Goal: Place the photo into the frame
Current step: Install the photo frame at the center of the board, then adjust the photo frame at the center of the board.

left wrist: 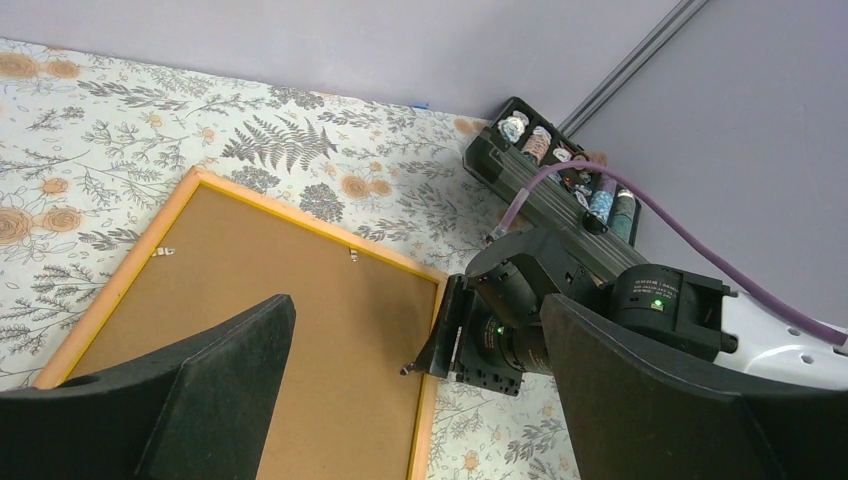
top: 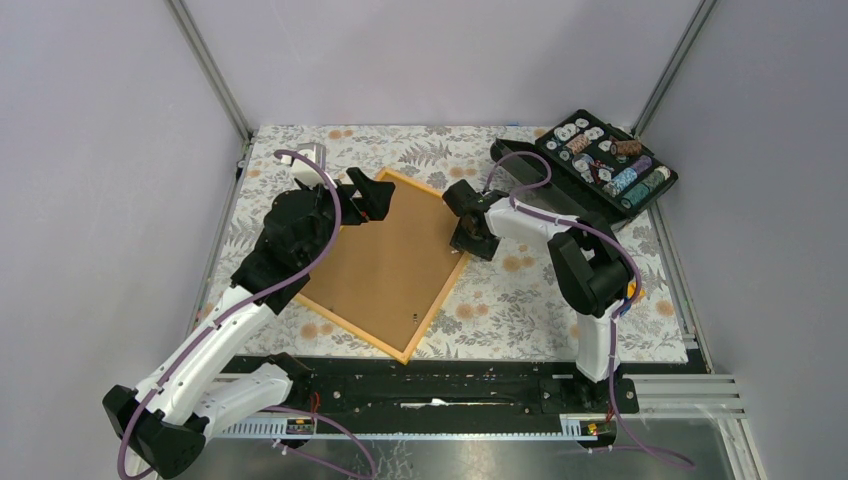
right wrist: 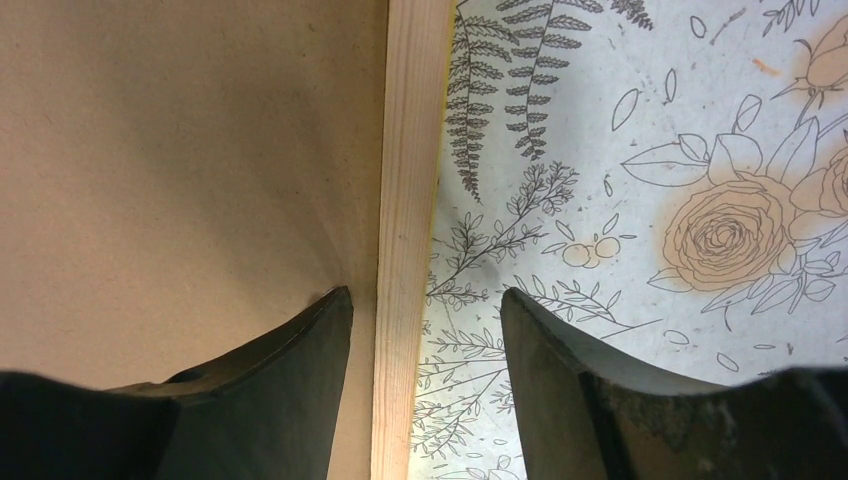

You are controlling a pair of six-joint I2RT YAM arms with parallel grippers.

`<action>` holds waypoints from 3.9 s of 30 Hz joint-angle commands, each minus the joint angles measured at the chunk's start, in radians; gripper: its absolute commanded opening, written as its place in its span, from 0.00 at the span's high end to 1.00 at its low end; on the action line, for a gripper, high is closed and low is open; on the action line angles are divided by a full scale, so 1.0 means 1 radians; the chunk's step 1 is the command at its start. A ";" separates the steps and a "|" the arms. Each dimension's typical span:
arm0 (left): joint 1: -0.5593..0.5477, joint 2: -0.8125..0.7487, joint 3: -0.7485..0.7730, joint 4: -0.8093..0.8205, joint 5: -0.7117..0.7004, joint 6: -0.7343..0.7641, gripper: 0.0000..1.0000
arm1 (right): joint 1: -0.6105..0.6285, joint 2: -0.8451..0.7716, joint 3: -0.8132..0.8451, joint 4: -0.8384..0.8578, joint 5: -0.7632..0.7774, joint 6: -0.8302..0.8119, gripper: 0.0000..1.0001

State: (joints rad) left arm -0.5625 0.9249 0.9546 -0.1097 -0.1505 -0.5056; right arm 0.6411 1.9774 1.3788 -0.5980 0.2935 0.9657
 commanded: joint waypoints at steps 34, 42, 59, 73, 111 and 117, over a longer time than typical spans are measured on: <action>0.016 -0.011 -0.004 0.056 0.032 -0.014 0.02 | 0.005 0.040 -0.015 0.012 -0.051 0.071 0.63; 0.016 -0.010 -0.004 0.056 0.032 -0.014 0.02 | 0.002 0.032 -0.030 0.006 0.003 -0.041 0.92; 0.016 -0.007 -0.007 0.058 0.023 -0.011 0.02 | -0.010 0.075 0.026 0.113 0.032 -0.709 1.00; 0.016 0.006 -0.002 0.056 0.035 -0.007 0.02 | -0.009 -0.011 0.171 -0.043 -0.016 -0.585 0.39; 0.018 -0.017 -0.001 0.056 0.020 0.011 0.02 | 0.025 0.100 0.133 0.090 0.076 -0.613 0.78; 0.019 -0.013 -0.002 0.056 0.018 0.013 0.02 | 0.023 0.030 0.157 0.040 -0.043 -0.581 0.50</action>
State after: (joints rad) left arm -0.5499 0.9230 0.9546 -0.1093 -0.1276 -0.5060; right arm 0.6724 2.0640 1.5017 -0.4919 0.2775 0.4072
